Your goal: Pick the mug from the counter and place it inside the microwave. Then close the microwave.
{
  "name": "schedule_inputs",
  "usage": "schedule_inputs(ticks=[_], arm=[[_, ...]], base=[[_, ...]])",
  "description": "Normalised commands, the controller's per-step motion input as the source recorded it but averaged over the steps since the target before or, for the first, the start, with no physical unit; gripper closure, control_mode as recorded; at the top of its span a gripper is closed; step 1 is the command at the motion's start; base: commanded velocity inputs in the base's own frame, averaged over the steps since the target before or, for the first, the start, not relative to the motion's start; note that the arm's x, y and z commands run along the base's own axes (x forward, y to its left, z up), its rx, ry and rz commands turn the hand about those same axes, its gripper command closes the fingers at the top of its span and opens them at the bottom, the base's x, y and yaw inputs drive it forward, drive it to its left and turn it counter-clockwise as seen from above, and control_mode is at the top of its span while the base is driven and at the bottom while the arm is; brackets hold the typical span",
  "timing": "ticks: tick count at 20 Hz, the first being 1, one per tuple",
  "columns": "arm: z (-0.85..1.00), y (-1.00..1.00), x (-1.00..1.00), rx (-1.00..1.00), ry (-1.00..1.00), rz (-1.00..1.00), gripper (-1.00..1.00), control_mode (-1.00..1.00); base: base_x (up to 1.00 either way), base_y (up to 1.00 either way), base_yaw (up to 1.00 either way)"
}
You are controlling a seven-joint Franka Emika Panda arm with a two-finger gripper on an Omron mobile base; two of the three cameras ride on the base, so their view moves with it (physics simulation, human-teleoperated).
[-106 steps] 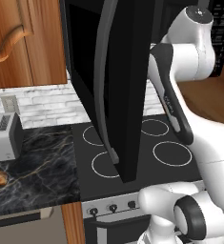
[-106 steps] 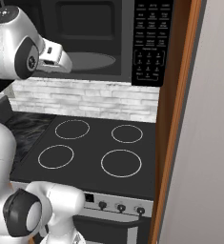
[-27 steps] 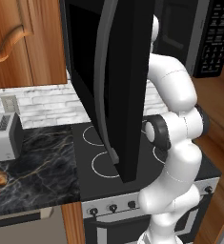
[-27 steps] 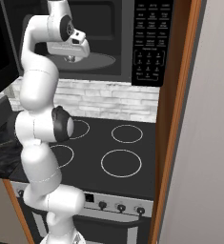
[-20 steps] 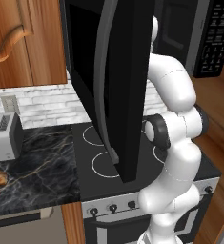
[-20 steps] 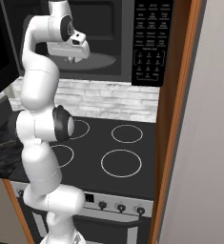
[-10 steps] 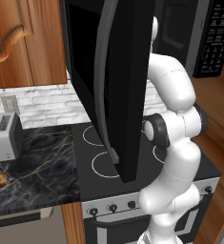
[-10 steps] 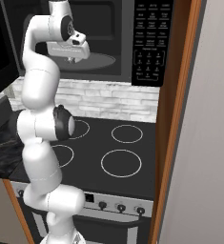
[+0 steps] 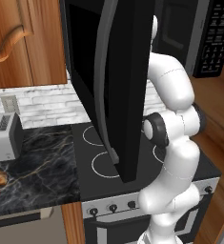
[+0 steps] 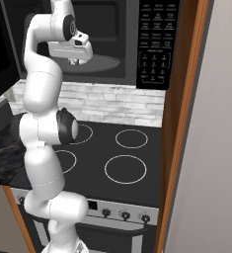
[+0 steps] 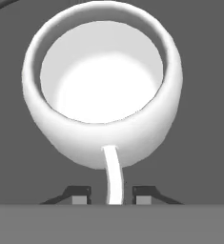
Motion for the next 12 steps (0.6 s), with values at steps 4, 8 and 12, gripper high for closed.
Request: schedule_inputs(ticks=[4,8,12], arm=[[0.00,0.00,-0.09,0.00,0.00,0.00,-1.00,-1.00],[0.01,0.00,-0.26,0.00,-0.03,0.00,-1.00,-1.00],[0.02,0.00,-0.69,0.00,-0.14,0.00,-1.00,-1.00]], base=[[0.00,0.00,0.00],[0.00,0.00,0.00],[0.00,0.00,0.00]])
